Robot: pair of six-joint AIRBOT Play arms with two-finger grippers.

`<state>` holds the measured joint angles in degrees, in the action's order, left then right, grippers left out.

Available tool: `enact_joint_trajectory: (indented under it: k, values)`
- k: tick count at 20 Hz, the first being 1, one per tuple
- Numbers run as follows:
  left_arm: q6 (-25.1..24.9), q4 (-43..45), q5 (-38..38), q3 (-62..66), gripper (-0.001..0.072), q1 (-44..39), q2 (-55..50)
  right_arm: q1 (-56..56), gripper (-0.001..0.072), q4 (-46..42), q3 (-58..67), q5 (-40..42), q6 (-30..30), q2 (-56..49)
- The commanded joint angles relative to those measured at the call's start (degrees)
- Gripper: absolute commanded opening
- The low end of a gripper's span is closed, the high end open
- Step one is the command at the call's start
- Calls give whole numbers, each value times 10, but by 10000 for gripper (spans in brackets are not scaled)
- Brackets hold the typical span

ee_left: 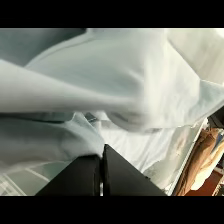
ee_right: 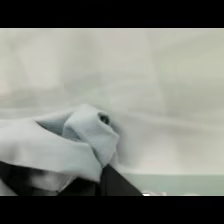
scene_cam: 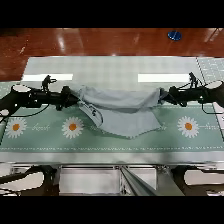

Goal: Fold the shirts.

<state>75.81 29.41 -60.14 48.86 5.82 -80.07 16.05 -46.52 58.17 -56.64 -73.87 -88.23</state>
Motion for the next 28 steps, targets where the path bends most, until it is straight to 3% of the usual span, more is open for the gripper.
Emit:
enact_joint_trajectory:
  k: [1, 6, 10, 14, 17, 19, 22, 25, 28]
  values:
    - [1, -8, -56, 62, 18, 19, 6, -12, 25, -25, 81, -61, 8, 4]
    - [7, -122, -85, 288, 18, 85, 70, -12, 24, -127, 303, -121, -31, 122]
    - [34, -127, -85, 464, 18, 144, 137, -12, 24, -175, 417, -125, -52, 247]
    - [36, -98, -95, 526, 18, 242, 224, -12, 24, -255, 428, -130, -78, 396]
    - [47, 5, -132, 528, 18, 308, 288, -12, 24, -336, 428, -138, -103, 486]
    - [64, 82, -131, 528, 18, 282, 319, -12, 24, -386, 428, -165, -122, 532]
    - [76, 278, -154, 527, 18, 172, 349, -12, 25, -449, 401, -241, -146, 582]
    - [126, 533, -195, 516, 18, 31, 349, -12, 24, -419, 285, -298, -151, 623]
    - [130, 611, -212, 435, 18, -45, 341, -12, 25, -331, 132, -316, -151, 635]
